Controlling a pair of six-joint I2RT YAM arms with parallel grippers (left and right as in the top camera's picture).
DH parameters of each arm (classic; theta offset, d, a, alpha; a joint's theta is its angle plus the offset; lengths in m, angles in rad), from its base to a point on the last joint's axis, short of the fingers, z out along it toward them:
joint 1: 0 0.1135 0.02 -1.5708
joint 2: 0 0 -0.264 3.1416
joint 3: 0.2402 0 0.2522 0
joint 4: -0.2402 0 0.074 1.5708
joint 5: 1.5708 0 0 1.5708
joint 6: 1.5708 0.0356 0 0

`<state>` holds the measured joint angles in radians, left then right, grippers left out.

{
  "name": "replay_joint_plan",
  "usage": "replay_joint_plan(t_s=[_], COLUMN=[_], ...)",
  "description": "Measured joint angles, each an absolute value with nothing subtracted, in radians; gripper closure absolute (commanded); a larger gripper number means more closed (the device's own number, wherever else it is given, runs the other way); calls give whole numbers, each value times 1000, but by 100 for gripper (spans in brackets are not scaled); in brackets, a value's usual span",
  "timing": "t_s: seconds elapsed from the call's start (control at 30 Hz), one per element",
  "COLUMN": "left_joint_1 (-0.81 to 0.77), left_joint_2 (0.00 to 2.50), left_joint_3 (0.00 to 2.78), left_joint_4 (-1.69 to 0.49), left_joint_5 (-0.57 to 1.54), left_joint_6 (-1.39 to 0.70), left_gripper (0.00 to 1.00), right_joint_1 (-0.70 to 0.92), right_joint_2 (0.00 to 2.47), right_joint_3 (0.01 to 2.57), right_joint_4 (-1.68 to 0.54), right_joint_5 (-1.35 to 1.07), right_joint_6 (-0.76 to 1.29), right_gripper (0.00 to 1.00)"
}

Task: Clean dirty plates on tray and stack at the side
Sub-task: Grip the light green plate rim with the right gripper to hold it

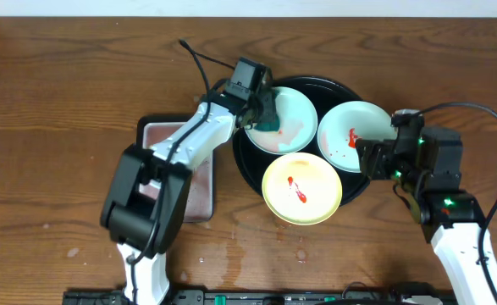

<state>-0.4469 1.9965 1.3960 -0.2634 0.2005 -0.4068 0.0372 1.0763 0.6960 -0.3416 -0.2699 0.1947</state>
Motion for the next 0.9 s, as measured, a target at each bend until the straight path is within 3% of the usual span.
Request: replay_joint_plan(t_s=[0.2, 0.63, 0.9], left_joint_1=[-447, -447, -447], left_joint_2=[1916, 1913, 1913], left_joint_3=[1398, 1399, 1399], left_joint_4=[-288, -321, -325], left_joint_5=[202, 211, 212], left_joint_6=[-384, -365, -365], left_gripper=[93, 93, 93], right_joint_1=[108, 197, 204], right_joint_2=[1239, 1879, 2057], right_joint_3=[784, 1341, 1454], right_joint_4=[-274, -353, -371], right_joint_5=[-261, -276, -357], right_joint_6=[186, 127, 86], right_gripper=[36, 50, 57])
